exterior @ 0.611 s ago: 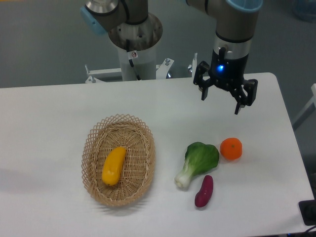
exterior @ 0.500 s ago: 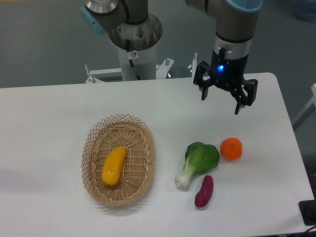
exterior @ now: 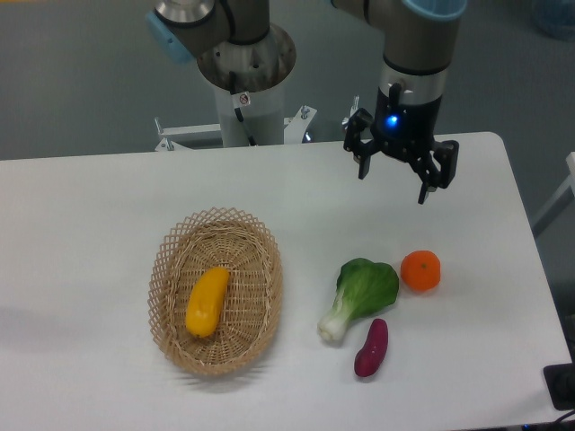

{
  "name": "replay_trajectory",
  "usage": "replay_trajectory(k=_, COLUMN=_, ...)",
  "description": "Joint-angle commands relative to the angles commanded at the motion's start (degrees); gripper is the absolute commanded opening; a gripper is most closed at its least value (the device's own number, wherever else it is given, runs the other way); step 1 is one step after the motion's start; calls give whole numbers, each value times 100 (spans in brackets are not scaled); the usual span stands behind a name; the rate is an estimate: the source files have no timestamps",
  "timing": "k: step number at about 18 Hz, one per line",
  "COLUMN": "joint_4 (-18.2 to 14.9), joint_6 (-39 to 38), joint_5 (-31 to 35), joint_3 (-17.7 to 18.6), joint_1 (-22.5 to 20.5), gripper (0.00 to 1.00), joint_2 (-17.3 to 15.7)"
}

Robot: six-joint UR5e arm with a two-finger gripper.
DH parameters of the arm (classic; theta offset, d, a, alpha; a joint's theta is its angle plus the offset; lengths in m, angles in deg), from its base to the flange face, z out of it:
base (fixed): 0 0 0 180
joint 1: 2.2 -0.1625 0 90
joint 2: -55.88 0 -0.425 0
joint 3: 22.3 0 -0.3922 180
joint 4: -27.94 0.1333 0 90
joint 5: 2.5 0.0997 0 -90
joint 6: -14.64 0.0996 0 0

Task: Pick up the mango from the basket
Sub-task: 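Move the open gripper over the wicker basket, then lower the gripper into the basket around the yellow mango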

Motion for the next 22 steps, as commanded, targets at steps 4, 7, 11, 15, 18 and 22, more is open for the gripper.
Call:
replay_trajectory(k=4, joint_4=18, joint_6=-764, joint_5=-18, joint_3=115, joint_1=386, gripper=100, joint_2=-71)
replay_trajectory(k=7, joint_4=45, joint_6=-1538, joint_5=0, joint_3=115, joint_1=817, gripper=100, joint_2=-27)
replay_trajectory(k=11, joint_4=308, joint_6=-2119, joint_5=8, joint_3=176, joint_1=1178, gripper=100, joint_2=131)
replay_trajectory(k=15, joint_4=616, joint_6=-2304, joint_5=35, joint_3=317, joint_1=1406, gripper=100, joint_2=237)
replay_trajectory(k=18, joint_4=651, joint_6=-2392, joint_5=140, joint_3=449, joint_1=1512, gripper=100, joint_2=263)
replay_trajectory(k=22, joint_4=651, joint_6=-2436, joint_5=158, joint_3=580, joint_1=1609, gripper=100, joint_2=263)
